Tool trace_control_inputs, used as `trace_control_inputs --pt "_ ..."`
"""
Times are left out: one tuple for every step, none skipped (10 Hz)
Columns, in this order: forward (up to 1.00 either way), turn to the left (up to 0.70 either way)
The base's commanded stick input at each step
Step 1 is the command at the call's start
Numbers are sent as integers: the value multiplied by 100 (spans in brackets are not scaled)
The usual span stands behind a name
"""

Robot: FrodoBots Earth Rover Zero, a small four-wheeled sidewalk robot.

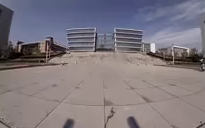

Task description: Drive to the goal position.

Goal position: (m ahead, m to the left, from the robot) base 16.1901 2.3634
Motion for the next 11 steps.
trace_control_inputs --pt "70 0" --pt "70 0" --pt "70 0" --pt "70 0" --pt "70 0" --pt "70 0" --pt "70 0" --pt "70 0" --pt "70 0" --pt "70 0" --pt "70 0"
